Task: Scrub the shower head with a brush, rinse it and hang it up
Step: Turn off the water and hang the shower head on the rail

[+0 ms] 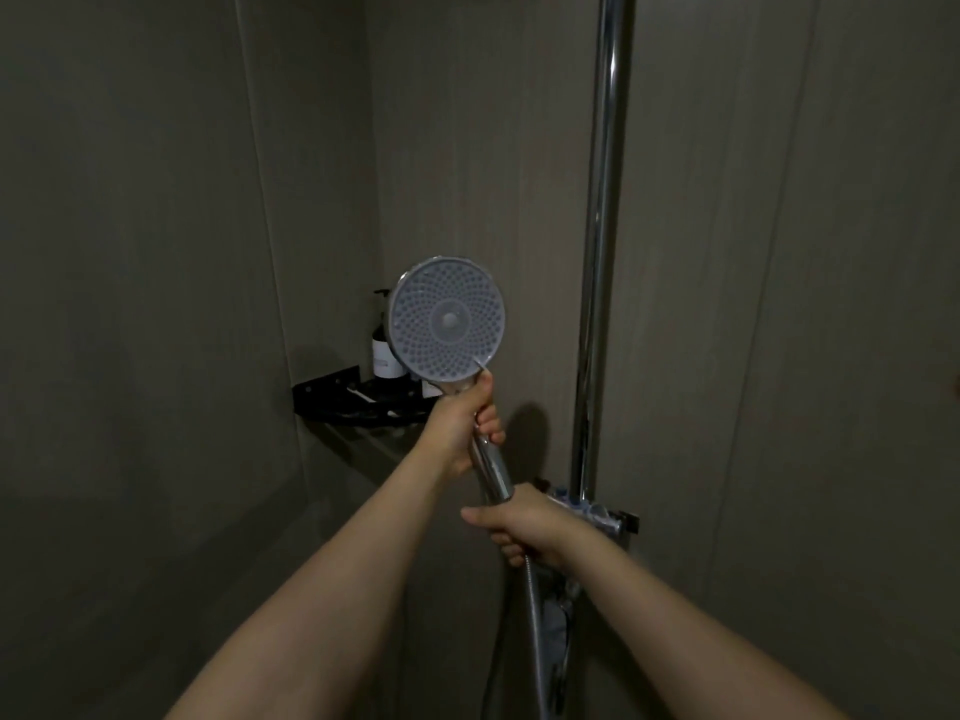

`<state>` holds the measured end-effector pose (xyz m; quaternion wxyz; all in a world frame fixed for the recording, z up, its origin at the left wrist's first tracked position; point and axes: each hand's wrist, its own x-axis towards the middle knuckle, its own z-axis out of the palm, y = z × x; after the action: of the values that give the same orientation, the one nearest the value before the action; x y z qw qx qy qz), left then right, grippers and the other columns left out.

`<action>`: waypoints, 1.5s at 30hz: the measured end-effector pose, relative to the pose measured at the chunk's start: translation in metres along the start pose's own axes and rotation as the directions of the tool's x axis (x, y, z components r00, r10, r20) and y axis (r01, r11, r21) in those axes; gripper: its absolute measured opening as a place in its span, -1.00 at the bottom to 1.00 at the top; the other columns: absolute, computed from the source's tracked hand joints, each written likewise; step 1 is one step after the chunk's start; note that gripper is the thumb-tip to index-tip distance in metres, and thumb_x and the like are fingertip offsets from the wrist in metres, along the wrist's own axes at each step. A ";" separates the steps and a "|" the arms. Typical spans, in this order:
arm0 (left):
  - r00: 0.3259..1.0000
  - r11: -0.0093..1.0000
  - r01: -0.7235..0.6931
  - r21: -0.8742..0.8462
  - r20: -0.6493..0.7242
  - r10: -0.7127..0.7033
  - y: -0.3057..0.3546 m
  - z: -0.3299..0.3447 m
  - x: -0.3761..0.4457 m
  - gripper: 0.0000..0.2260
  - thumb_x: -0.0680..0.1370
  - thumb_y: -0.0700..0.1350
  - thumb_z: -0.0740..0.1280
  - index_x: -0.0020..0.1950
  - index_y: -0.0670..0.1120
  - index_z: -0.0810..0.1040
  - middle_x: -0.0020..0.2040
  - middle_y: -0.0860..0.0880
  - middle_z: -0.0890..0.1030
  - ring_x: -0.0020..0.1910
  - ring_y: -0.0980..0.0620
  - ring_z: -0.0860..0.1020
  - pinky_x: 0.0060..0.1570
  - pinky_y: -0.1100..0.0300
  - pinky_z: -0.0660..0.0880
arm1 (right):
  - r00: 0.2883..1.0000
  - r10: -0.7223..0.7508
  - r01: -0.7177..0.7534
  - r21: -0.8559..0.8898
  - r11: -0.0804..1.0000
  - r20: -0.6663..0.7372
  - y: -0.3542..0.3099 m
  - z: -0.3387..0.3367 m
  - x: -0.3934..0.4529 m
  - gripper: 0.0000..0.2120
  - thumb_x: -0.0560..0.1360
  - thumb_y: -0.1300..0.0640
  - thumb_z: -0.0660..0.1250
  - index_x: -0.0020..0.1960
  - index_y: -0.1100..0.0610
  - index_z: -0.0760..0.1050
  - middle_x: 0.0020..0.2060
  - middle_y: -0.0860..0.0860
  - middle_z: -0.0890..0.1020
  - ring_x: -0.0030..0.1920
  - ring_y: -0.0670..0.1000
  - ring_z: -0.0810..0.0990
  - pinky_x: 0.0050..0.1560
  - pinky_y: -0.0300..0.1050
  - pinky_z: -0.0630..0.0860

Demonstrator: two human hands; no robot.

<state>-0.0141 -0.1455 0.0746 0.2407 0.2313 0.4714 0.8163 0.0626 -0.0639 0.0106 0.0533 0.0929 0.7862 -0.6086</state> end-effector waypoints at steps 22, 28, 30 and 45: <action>0.975 0.917 0.068 0.392 0.171 -0.145 -0.038 0.002 -0.006 -0.91 0.53 -0.15 0.29 -0.13 -0.11 0.57 -0.28 0.02 0.62 -0.19 0.07 0.61 -0.01 0.19 0.53 | 0.984 -0.176 0.174 0.040 0.984 0.035 0.030 -0.030 -0.017 -0.94 0.53 0.25 0.24 -0.02 0.16 0.47 -0.20 0.01 0.61 -0.15 -0.02 0.62 0.02 -0.09 0.55; 0.992 0.959 -0.004 0.283 -0.123 0.041 -0.066 -0.010 -0.008 -0.75 0.53 -0.20 0.30 -0.35 -0.11 0.42 -0.58 0.07 0.43 -0.54 0.12 0.43 -0.23 0.08 0.43 | 0.998 -0.062 0.064 0.076 0.995 -0.031 0.052 -0.027 0.001 -0.89 0.55 0.13 0.26 -0.15 0.06 0.49 -0.27 -0.03 0.59 -0.23 -0.07 0.57 -0.13 -0.19 0.52; 0.975 0.953 -0.003 0.302 -0.213 0.070 -0.072 -0.021 -0.009 -0.74 0.53 -0.22 0.31 -0.37 -0.12 0.40 -0.62 0.06 0.42 -0.61 0.15 0.41 -0.28 0.11 0.42 | 0.984 0.029 -0.022 0.037 0.999 -0.177 0.069 -0.037 0.007 -0.82 0.55 0.08 0.26 -0.22 0.07 0.45 -0.35 0.00 0.55 -0.37 -0.07 0.52 -0.39 -0.28 0.45; 0.946 0.958 0.164 0.234 -0.313 -0.086 -0.149 -0.095 -0.038 -0.74 0.52 -0.27 0.30 -0.36 -0.12 0.39 -0.58 0.04 0.42 -0.58 0.10 0.39 -0.34 0.17 0.40 | 0.767 0.041 -0.348 -0.361 0.865 -0.640 0.141 -0.036 0.039 -0.56 0.48 0.04 0.35 0.19 0.33 0.38 0.09 0.26 0.59 0.13 0.23 0.57 0.04 -0.03 0.48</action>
<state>-0.0159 -0.1661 -0.1050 0.1861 0.1037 0.6179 0.7568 0.0551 0.0086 -0.1215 -0.1193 0.3534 0.8664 -0.3320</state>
